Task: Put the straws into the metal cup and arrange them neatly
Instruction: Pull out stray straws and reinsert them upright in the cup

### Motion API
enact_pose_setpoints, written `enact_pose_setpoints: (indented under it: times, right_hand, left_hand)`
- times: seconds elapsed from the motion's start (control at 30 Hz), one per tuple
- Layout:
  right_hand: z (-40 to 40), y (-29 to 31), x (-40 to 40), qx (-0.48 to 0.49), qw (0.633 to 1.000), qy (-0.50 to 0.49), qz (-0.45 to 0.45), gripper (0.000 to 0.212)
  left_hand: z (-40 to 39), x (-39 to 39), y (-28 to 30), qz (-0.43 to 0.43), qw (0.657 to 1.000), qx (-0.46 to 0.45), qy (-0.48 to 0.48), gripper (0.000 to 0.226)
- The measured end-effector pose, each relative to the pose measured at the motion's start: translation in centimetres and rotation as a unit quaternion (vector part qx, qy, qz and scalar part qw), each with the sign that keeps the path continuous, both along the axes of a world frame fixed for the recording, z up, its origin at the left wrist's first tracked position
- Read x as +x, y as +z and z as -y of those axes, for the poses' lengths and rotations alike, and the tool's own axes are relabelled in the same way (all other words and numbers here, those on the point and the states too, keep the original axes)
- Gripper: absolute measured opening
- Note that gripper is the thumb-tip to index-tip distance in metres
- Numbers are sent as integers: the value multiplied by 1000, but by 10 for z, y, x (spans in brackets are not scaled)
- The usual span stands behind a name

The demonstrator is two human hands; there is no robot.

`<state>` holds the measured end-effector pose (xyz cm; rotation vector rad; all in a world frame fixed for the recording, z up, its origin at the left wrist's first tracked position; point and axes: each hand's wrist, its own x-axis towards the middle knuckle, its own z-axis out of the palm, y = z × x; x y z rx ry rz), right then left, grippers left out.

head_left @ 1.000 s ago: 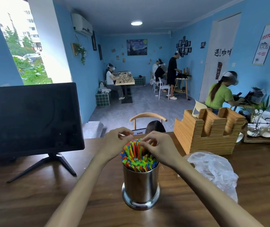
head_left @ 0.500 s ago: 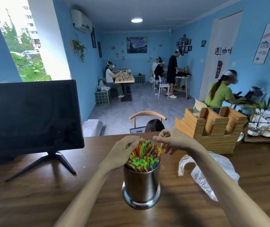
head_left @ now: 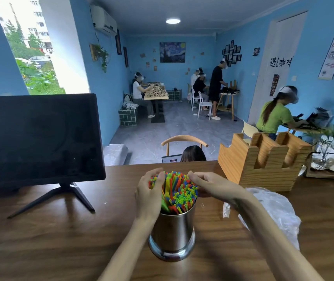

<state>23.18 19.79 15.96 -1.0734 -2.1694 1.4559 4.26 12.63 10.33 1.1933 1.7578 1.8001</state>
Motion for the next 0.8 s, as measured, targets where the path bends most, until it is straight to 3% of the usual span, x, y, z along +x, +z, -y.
enact_pose_setpoints:
  times: [0.1, 0.17, 0.23, 0.27, 0.33, 0.4, 0.5, 0.6, 0.67, 0.7, 0.8]
  right_hand:
    - [8, -18, -15, -13, 998, -32, -44, 68]
    - [12, -25, -25, -27, 993, -75, -87, 49]
    - [12, -29, -35, -69, 982, -116, -132, 39]
    - [10, -31, -39, -83, 977, -132, -146, 44]
    - [10, -32, -44, -104, 967, -154, -175, 75]
    - [9, -31, -49, -128, 960, -159, -191, 103]
    - [5, -29, -59, -125, 948, -177, -234, 102]
    - [8, -35, -63, -80, 918, -256, -292, 86]
    - [19, -48, -63, -72, 902, -289, -312, 82]
    - [25, -54, -65, -77, 901, -284, -320, 83]
    - [31, -61, -69, -87, 910, -241, -325, 87]
  left_hand:
    - [1, 4, -9, 149, 984, 88, -42, 35]
    - [1, 6, -15, 190, 974, 110, -52, 29]
    - [1, 6, -22, 245, 963, 103, -52, 50]
    - [1, 5, -25, 287, 951, 96, -59, 68]
    - [2, 2, -24, 339, 933, 96, -69, 88]
    - [1, 1, -17, 340, 934, 81, -67, 75]
    - [-4, -13, -6, 280, 958, 58, -32, 42]
    - [0, -16, -7, 231, 970, 40, -62, 58]
    - [-19, -19, -68, 191, 972, -38, -130, 98]
    - [-21, -20, -97, 197, 966, -35, -165, 109]
    - [-18, -18, -94, 231, 954, -14, -191, 70]
